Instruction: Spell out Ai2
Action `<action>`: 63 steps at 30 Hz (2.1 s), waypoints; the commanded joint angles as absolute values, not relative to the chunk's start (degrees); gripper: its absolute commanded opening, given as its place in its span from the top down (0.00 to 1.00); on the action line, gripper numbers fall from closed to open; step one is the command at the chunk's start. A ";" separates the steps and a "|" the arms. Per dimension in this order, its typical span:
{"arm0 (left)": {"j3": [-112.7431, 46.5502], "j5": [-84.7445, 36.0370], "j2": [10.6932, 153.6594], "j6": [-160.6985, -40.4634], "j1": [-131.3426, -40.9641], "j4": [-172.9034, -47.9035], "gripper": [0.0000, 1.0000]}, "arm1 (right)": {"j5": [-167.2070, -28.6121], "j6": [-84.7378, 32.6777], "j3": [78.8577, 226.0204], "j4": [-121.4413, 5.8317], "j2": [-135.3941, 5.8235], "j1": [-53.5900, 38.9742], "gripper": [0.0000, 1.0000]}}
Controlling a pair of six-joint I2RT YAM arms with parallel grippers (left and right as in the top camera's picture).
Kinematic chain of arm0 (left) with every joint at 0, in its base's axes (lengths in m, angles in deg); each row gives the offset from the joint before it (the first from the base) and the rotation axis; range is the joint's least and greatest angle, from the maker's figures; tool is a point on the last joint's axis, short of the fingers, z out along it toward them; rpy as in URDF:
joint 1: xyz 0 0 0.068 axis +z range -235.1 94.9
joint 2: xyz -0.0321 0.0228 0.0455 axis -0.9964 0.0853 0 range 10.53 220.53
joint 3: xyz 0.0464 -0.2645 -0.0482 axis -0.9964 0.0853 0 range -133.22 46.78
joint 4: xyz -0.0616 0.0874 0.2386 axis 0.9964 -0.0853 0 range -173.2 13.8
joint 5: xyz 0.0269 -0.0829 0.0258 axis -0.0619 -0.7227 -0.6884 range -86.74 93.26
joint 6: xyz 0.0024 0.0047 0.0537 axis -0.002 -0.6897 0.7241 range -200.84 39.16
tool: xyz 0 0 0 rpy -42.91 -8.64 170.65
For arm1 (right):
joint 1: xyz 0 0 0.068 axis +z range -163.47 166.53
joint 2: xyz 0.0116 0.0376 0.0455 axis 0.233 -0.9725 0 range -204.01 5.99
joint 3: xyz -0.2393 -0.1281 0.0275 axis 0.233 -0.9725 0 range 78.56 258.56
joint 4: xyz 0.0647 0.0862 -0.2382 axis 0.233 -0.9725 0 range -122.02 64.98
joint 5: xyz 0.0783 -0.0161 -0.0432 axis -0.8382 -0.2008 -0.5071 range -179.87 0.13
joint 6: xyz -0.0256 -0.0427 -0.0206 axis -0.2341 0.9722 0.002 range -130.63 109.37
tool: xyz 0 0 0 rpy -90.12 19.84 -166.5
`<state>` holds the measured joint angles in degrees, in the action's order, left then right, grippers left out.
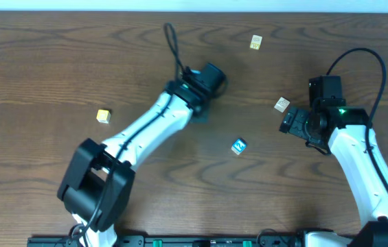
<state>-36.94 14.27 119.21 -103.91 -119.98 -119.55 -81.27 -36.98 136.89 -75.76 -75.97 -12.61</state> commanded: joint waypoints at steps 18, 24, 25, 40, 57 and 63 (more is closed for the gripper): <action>-37.73 5.17 127.89 -95.41 -111.41 -109.74 0.84 | -80.65 -36.76 137.59 -81.64 -75.35 -12.85 0.01; -37.73 5.07 128.59 -97.51 -111.50 -109.34 0.84 | -80.68 -37.42 137.59 -82.56 -75.35 -12.78 0.01; -37.73 5.04 128.59 -97.84 -111.50 -109.26 0.84 | -80.68 -37.42 137.59 -82.54 -75.35 -12.74 0.01; -37.71 3.62 128.72 -99.30 -111.58 -108.93 0.87 | -80.68 -37.85 137.59 -82.99 -75.35 -12.70 0.01; -37.64 3.69 131.50 -99.28 -112.68 -109.30 0.87 | -80.65 -37.83 137.59 -83.37 -75.35 -12.70 0.01; -37.66 3.38 131.50 -99.28 -112.68 -108.91 0.71 | -80.63 -37.81 137.59 -83.32 -75.35 -12.70 0.01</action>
